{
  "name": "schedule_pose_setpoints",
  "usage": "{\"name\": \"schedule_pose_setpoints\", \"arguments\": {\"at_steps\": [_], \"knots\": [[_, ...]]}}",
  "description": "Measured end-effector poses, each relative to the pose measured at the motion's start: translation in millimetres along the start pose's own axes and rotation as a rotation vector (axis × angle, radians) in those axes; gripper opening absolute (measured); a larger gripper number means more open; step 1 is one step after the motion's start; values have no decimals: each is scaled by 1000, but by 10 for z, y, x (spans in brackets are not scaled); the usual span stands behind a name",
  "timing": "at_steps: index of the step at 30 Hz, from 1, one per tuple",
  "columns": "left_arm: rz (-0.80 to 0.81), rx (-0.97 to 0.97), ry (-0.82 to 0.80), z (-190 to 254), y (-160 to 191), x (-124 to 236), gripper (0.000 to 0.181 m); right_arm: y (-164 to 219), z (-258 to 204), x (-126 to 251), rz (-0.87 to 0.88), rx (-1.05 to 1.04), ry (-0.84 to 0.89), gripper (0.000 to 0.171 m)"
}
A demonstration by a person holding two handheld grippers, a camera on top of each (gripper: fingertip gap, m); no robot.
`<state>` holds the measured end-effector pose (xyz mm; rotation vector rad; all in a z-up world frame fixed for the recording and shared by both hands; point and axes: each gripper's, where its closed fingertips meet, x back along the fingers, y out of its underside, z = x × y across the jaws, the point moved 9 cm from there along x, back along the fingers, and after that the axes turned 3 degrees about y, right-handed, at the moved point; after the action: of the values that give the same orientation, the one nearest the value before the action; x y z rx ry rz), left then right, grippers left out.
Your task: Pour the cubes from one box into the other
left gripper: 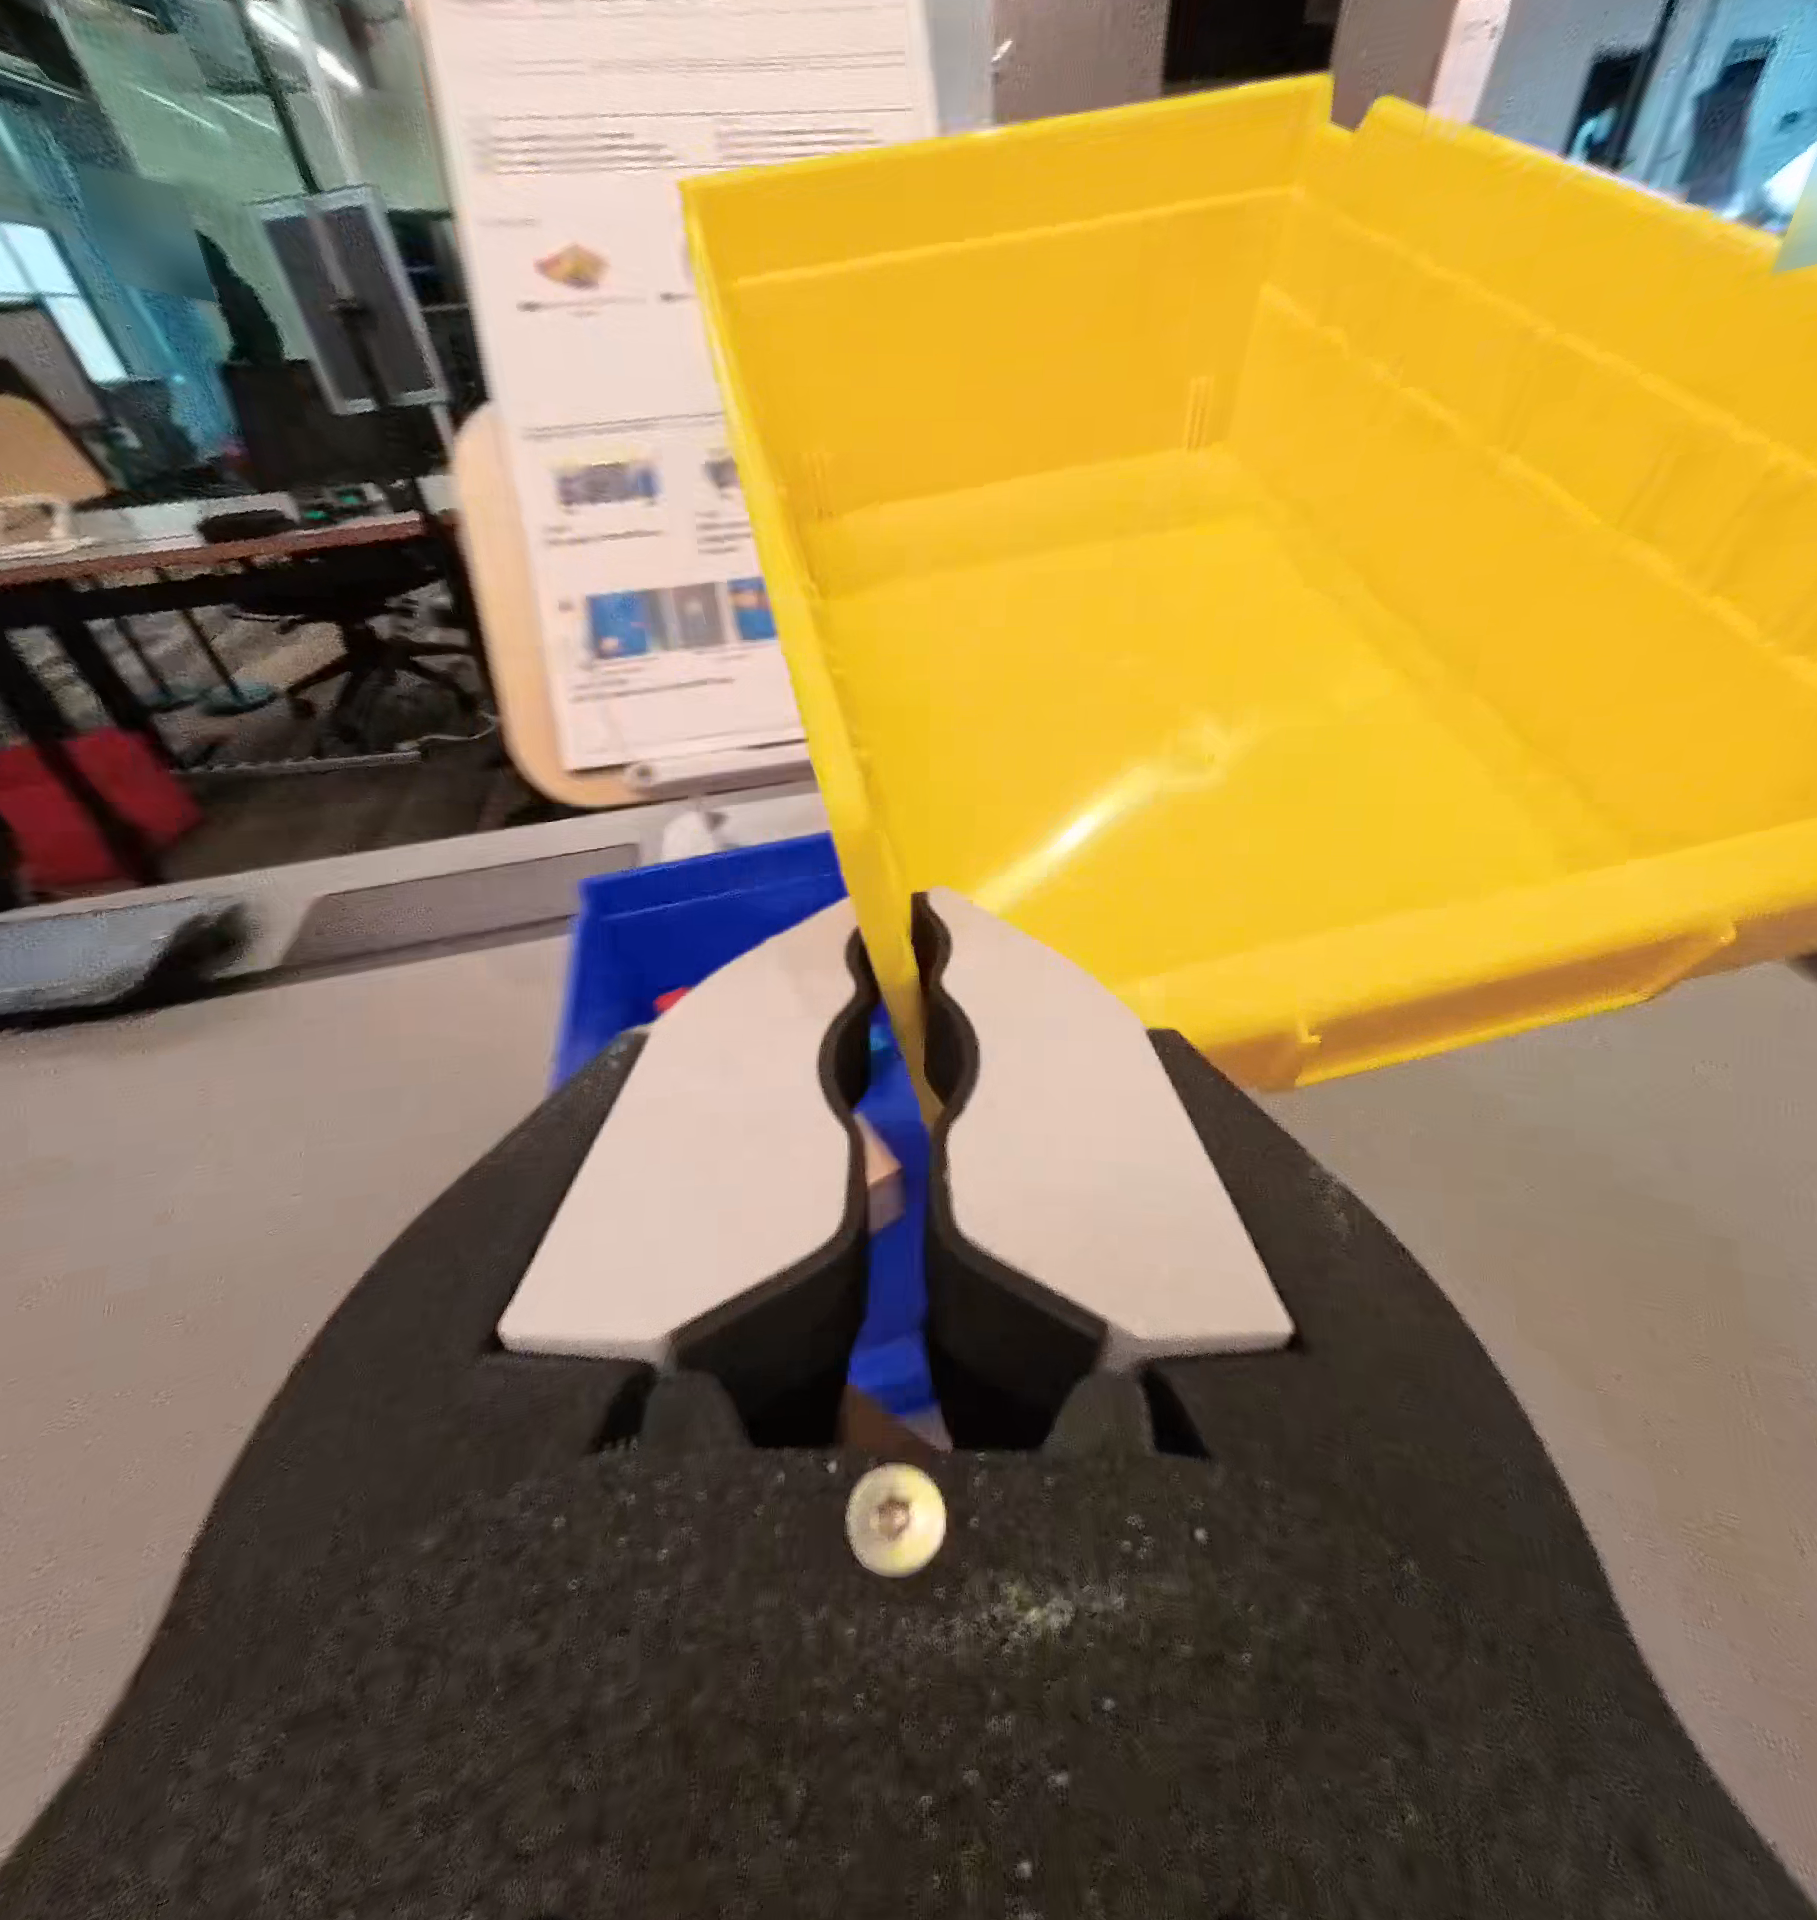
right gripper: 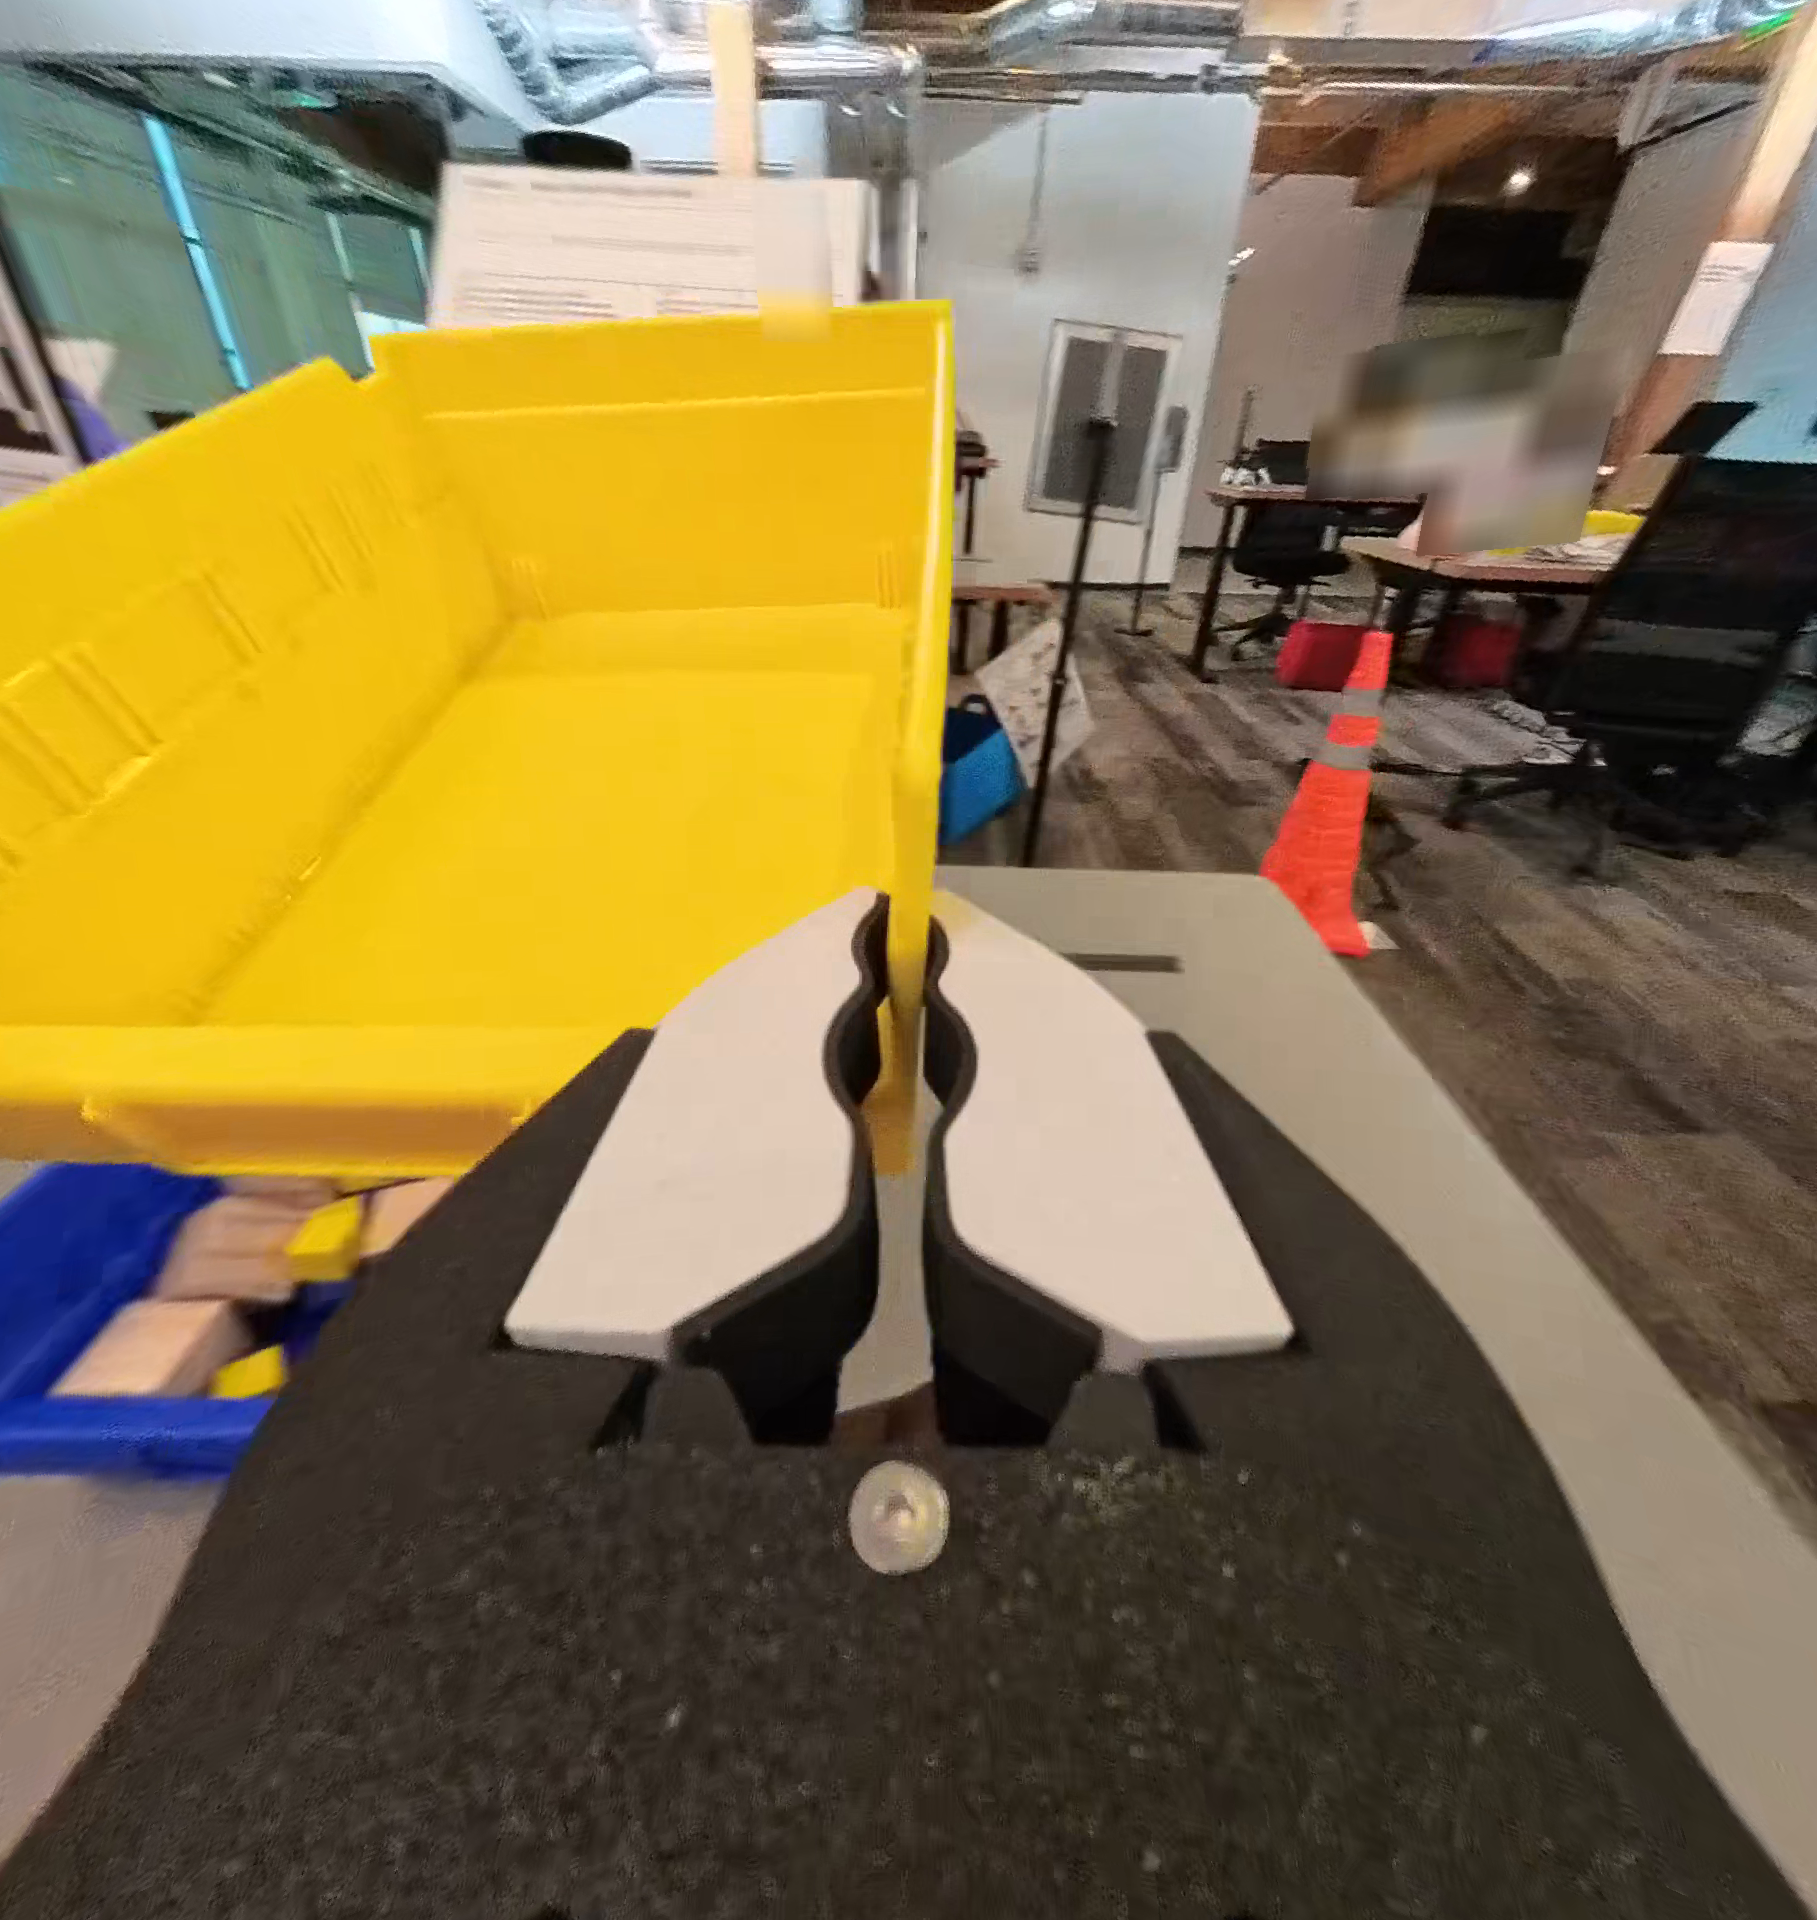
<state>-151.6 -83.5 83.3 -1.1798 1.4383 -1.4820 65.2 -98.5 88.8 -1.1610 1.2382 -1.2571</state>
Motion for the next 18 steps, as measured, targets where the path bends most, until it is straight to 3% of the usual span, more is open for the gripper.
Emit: {"name": "schedule_pose_setpoints", "arguments": {"at_steps": [4,9,13,18], "knots": [[-36,23,91,1076,9,-800,4,126,1158,-278,-90,46,152,2],[-134,30,128,1925,613,-1215,5,868,2084,-482,-235,-16,81,2],[-165,49,103,2137,1051,-1278,8,1560,2355,-639,-355,-202,-70,3],[-287,34,114,2125,1447,-1350,9,1786,2281,-755,-438,-37,-30,2]]}}
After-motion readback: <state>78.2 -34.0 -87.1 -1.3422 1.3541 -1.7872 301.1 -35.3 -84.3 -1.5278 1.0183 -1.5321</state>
